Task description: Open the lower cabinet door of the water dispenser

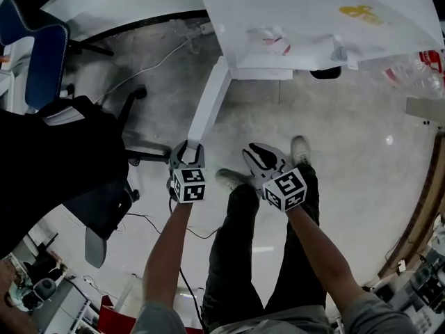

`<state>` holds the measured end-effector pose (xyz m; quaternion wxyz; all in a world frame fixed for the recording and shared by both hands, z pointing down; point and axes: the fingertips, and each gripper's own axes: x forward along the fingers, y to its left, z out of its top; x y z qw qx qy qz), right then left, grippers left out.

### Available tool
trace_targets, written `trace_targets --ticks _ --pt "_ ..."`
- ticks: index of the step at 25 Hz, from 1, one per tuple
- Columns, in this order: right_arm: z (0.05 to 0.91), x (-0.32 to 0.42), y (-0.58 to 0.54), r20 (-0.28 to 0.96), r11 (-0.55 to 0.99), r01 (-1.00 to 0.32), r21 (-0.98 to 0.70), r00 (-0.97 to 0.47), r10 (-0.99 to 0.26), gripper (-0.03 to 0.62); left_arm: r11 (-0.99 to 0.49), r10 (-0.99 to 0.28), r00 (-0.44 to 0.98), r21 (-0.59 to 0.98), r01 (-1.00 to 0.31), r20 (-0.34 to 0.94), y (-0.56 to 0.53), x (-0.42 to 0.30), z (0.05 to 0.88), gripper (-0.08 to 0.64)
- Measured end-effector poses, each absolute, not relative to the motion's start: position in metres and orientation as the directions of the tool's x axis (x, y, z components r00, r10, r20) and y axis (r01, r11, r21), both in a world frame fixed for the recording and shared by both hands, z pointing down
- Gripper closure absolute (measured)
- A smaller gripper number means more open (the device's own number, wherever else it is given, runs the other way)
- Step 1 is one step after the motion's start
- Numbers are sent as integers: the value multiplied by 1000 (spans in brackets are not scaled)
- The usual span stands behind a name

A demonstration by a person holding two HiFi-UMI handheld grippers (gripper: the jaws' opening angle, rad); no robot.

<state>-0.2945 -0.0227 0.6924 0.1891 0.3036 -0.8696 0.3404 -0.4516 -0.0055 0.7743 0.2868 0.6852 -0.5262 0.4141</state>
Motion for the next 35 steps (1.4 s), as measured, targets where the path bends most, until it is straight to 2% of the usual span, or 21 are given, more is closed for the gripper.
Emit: trace_targets --ticks 8,16,18,24,35 --pt "668 -292 -20 523 527 -688 -498 -724 -450 557 -317 -458 103 -53 -947 883 -7 -462 778 390" --pt "615 -282 -21 525 509 -684 -523 -729 -439 578 -205 -488 92 -11 -979 868 -4 -444 731 388" --pt "598 -280 -24 525 513 -683 -521 -730 -438 580 -188 -510 123 29 -982 851 -5 -433 704 391" --pt "535 -278 -41 504 536 -672 -511 -740 -446 580 -167 -627 179 94 -981 758 -23 -398 604 460" --pt "387 -274 -68 402 602 -620 -504 -785 -472 581 -49 -794 131 153 -987 593 -54 -380 425 532"
